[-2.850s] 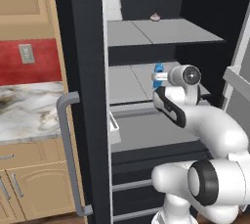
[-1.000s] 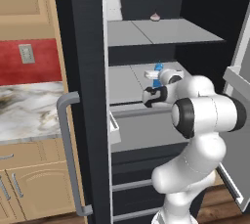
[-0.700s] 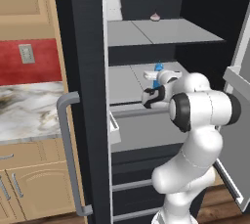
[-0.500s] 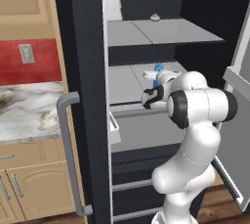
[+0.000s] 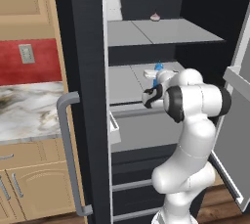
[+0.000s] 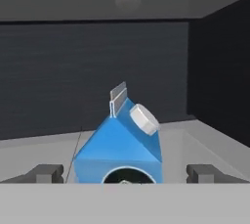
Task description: Take out the milk from the fridge and place it on the tray on the counter. Then take the sugar cube near the tray and place it in the tray.
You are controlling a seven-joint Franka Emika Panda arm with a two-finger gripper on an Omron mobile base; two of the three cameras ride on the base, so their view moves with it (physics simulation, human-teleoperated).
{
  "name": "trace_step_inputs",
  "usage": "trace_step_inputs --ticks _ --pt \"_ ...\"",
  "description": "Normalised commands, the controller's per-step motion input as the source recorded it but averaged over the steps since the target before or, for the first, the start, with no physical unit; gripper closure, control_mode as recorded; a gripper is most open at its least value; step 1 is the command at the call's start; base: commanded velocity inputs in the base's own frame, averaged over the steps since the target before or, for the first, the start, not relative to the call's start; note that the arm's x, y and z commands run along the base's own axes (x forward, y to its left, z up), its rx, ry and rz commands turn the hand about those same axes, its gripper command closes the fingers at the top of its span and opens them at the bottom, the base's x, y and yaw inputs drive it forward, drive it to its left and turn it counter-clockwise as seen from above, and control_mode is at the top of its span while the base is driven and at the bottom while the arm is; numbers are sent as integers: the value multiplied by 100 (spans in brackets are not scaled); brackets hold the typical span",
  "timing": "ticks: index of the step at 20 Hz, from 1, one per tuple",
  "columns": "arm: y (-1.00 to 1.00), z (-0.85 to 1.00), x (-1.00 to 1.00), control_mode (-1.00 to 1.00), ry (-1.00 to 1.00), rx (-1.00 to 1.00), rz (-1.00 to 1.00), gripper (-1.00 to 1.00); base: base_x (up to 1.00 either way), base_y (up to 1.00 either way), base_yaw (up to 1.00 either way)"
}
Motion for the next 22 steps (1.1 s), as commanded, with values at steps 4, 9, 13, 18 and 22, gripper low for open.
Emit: trace_step_inputs --ticks 4,9,13,18,22 --pt "-1 -3 24 -100 0 0 0 -100 0 0 0" --pt "-5 -5 16 -100 0 0 0 100 0 0 0" --pt "-2 -1 7 -100 0 0 0 100 0 0 0" --pt "0 0 -20 -100 -3 0 0 100 0 0 0" --pt "0 0 -90 -100 -3 0 0 100 0 0 0"
